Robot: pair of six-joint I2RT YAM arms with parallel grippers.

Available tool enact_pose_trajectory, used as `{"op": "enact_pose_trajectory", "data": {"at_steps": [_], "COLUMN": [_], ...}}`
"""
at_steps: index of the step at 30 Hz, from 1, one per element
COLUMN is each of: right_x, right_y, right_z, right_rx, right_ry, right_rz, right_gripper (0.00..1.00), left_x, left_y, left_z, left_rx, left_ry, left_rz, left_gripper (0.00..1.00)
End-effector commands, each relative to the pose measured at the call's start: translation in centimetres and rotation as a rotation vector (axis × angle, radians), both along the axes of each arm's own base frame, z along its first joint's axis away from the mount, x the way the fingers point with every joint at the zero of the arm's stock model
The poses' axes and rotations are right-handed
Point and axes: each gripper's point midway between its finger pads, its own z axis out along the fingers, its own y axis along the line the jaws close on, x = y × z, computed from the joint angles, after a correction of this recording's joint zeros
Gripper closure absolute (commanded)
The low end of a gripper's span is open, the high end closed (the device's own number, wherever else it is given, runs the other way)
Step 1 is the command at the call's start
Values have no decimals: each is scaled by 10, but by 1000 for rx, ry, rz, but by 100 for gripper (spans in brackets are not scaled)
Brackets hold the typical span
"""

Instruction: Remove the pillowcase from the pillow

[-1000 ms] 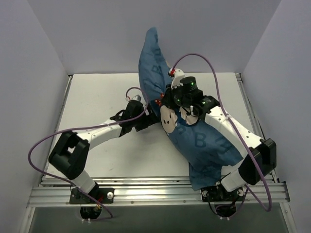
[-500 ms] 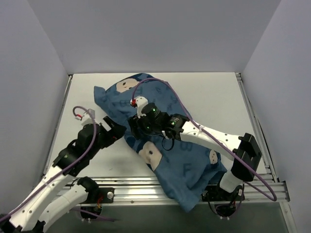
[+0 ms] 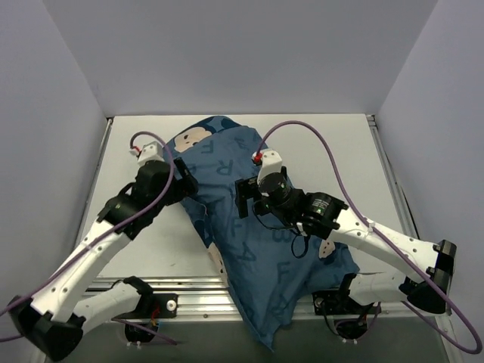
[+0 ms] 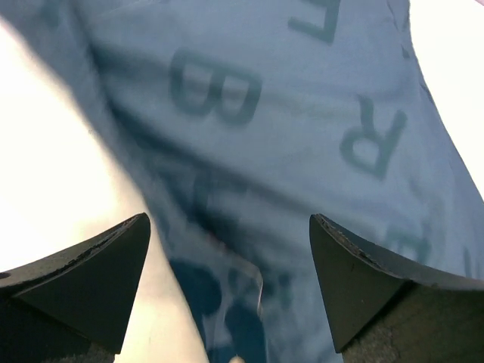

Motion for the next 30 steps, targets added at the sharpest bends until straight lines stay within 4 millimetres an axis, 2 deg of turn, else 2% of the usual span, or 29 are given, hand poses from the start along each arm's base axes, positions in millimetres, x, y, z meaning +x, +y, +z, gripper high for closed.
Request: {"op": "enact_pose_trajectory", "data": {"at_steps": [1, 2, 3, 4, 5, 6, 7, 9, 11, 12, 14, 15, 16, 17, 18, 19, 20, 21, 22, 23, 24, 26, 27, 28, 29, 30], "right_x": [-12, -16, -22, -26, -30, -33, -35, -36, -27, -19, 6, 21, 34, 55, 71, 84, 106, 121, 132, 147, 162, 177, 185, 186, 186, 182], "right_y": [-33, -36, -42, -42, -44, -48, -48, -50, -62, -65, -87, -91, -99, -114, -117, -122, -133, -134, -135, -140, -137, -138, -133, -128, -121, -108], "right_z": [-38, -43, -56, -63, -67, -77, -82, -97, -115, -119, -128, -125, -123, -118, -111, -105, -97, -89, -81, -80, -60, -52, -33, -27, -17, -8], "right_rx": [-95, -99, -125, -119, -118, -128, -126, -147, -209, -216, -246, -230, -229, -220, -206, -188, -163, -139, -123, -129, -112, -149, -130, -129, -104, -87], "right_ry": [92, 109, 138, 162, 176, 195, 205, 233, 248, 245, 244, 218, 204, 193, 159, 143, 133, 106, 93, 79, 34, 9, -21, -34, -50, -69], "right_rz": [-102, -105, -107, -108, -110, -114, -114, -112, -144, -158, -227, -256, -287, -350, -364, -382, -424, -426, -428, -446, -452, -447, -439, -421, -398, -363], "right_gripper": [12, 12, 11, 11, 12, 8, 7, 5, 4, 4, 3, 3, 3, 3, 3, 3, 3, 3, 3, 3, 3, 3, 3, 3, 3, 3], "left_x": [58, 74, 94, 105, 114, 125, 129, 131, 120, 104, 82, 58, 46, 34, 24, 4, -5, -12, -22, -30, -35, -48, -52, -55, -57, -58], "left_y": [-22, -16, -23, -25, -24, -22, -23, -20, -20, -14, -13, -7, -6, -5, -7, -3, -6, -9, -10, -22, -29, -48, -52, -53, -53, -51], "left_z": [32, 31, 21, 26, 20, 4, 0, -26, -52, -77, -101, -123, -133, -140, -132, -156, -157, -147, -152, -145, -128, -106, -89, -78, -57, -42], "left_rx": [-10, -23, -30, -44, -40, -26, -24, -19, -46, -39, -74, -75, -90, -123, -167, -171, -203, -240, -252, -280, -316, -348, -365, -353, -346, -339], "left_ry": [-116, -113, -98, -108, -94, -58, -49, 6, 79, 144, 212, 260, 281, 299, 264, 309, 307, 266, 272, 254, 201, 160, 124, 100, 75, 44], "left_rz": [-73, -53, -60, -58, -47, -32, -29, -10, -3, 7, 15, 16, 20, 35, 22, 29, 29, 12, 4, -34, -74, -154, -183, -211, -229, -242], "left_gripper": [6, 5, 5, 5, 5, 5, 5, 5, 5, 5, 5, 5, 5, 5, 5, 5, 4, 4, 4, 4, 4, 4, 4, 4, 4, 4]}}
